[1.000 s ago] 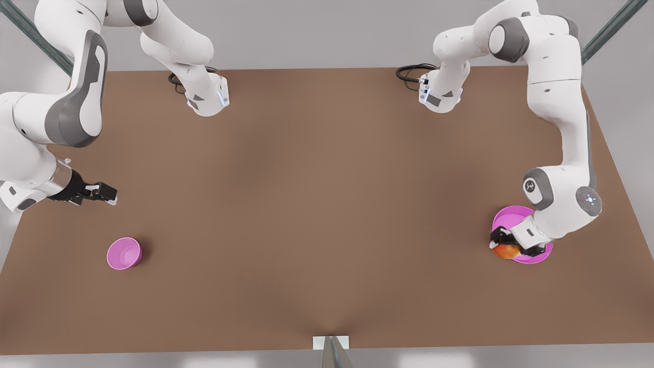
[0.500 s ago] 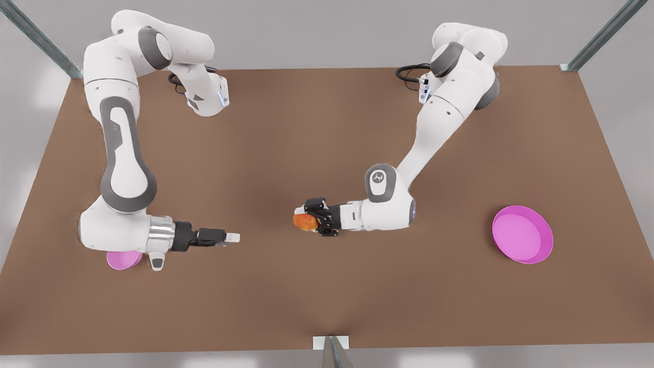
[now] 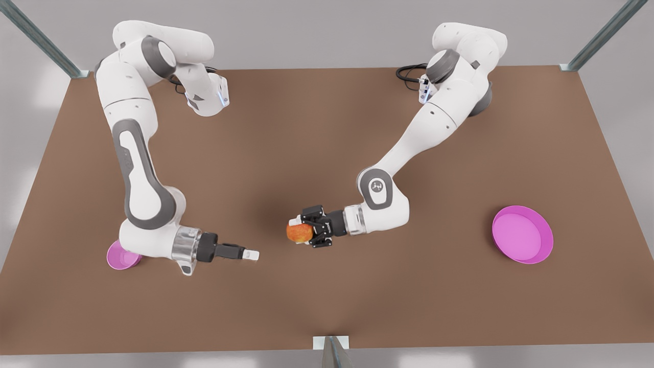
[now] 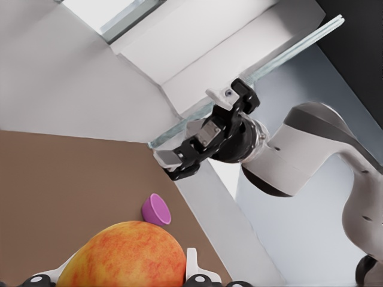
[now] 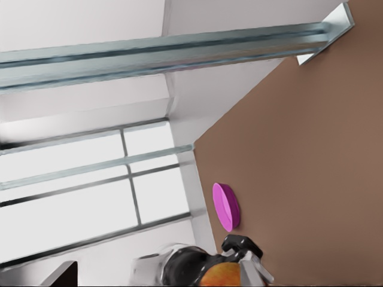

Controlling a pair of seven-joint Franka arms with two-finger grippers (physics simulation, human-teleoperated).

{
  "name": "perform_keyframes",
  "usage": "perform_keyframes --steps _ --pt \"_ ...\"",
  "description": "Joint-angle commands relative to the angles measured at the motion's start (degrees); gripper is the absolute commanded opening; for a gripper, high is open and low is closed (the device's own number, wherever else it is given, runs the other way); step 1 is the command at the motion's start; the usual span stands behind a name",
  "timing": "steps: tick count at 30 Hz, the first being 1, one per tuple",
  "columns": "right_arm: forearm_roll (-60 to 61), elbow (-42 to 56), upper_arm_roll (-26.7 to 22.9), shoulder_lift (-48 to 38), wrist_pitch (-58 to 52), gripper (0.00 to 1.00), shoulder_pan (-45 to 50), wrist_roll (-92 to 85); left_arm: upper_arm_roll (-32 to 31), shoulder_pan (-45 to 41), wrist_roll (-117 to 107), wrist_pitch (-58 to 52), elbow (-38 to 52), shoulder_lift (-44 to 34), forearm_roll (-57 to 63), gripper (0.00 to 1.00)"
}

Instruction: Use the left arm to pick up the apple from the plate, transfer it to the gripper of the right arm, and then use the right arm to place it into the bowl

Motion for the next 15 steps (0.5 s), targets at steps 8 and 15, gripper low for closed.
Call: perform_keyframes --steps 8,15 --pt "0.78 -9.13 2.06 -2.00 -8.62 1.00 -4.26 -20.66 -0.47 -1.20 23.77 0.51 0.38 -0.11 -0.97 0.70" --pt "0.87 -10.01 2.06 -0.59 -8.36 1.00 -3.74 -25.76 -0.47 -1.64 27.20 0.51 0.55 -0.02 -1.23 0.70"
